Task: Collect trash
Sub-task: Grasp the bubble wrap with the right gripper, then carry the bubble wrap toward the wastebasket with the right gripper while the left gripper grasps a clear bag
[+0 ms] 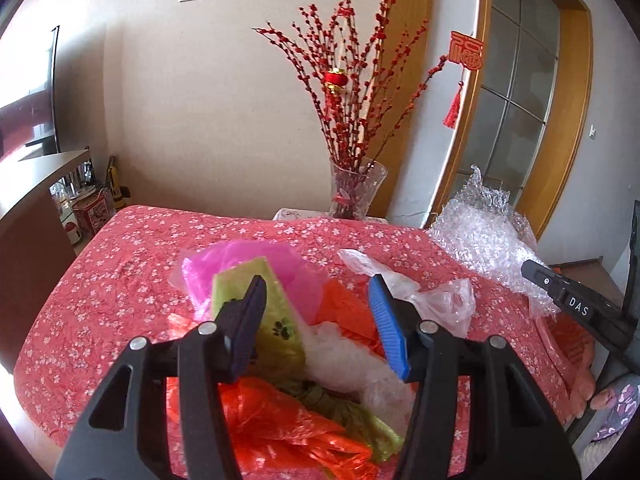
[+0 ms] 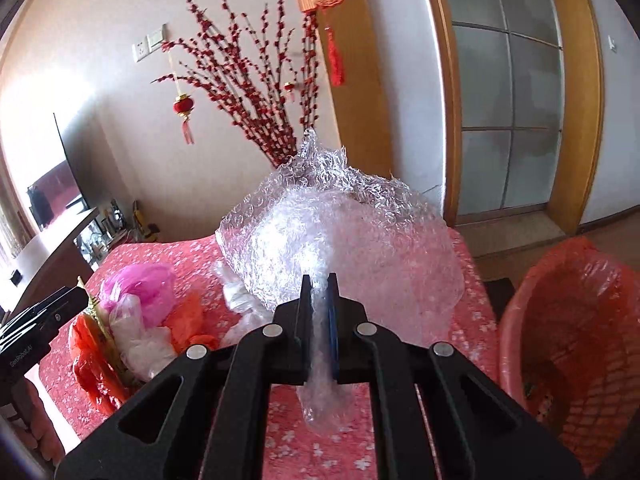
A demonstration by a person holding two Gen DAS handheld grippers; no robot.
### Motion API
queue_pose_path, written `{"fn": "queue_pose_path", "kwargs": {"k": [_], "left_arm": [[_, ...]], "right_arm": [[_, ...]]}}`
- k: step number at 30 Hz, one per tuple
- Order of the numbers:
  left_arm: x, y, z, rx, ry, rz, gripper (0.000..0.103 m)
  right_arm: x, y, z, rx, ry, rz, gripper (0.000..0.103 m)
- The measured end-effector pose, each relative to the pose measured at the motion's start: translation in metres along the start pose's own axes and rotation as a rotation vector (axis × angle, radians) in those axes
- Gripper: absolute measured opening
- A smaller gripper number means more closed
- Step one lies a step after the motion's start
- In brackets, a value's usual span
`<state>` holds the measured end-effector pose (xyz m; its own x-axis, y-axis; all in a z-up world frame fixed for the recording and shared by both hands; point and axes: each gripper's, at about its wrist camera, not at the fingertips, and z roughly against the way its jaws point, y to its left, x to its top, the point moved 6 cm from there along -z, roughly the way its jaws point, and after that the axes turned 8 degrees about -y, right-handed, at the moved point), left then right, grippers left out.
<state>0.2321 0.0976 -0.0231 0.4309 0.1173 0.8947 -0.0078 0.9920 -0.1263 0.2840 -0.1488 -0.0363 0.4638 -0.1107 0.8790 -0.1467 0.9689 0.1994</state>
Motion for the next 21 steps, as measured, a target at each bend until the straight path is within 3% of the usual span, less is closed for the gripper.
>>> {"fn": "queue_pose_path", "kwargs": {"k": [7, 21], "left_arm": [[-0.011, -0.043, -0.029, -0.075, 0.068, -0.026, 0.053], [-0.027, -0.083, -0.097, -0.073, 0.202, -0.03, 0.053]], "right_arm": [[-0.009, -0.036, 0.015, -0.066, -0.003, -0.045, 0.007], [-0.025, -0.066, 0.026, -0.08, 0.017, -0.09, 0.007]]}}
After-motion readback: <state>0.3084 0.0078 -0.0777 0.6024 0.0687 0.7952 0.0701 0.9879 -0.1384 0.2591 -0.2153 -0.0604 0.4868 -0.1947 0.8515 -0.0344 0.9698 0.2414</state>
